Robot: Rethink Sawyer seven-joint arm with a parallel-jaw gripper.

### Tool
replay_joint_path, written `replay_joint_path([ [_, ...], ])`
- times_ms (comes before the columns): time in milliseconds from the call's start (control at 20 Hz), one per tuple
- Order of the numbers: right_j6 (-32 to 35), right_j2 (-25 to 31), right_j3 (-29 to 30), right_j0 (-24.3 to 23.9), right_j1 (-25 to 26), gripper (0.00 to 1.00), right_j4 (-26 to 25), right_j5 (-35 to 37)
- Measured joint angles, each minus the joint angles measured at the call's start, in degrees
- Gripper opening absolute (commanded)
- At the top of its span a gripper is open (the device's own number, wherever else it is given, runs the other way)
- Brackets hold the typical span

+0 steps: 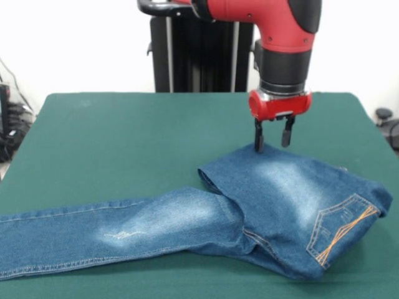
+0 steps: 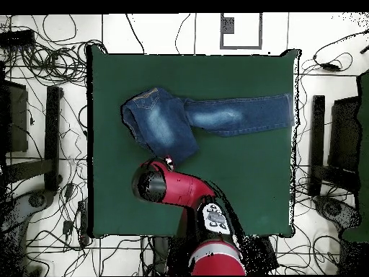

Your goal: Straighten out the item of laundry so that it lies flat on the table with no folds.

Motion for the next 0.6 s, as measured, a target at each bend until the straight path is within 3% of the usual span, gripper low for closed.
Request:
replay_joint_path([
  [600,0.0,0.0,0.0,0.0,1.6,1.0,0.0,0.0],
])
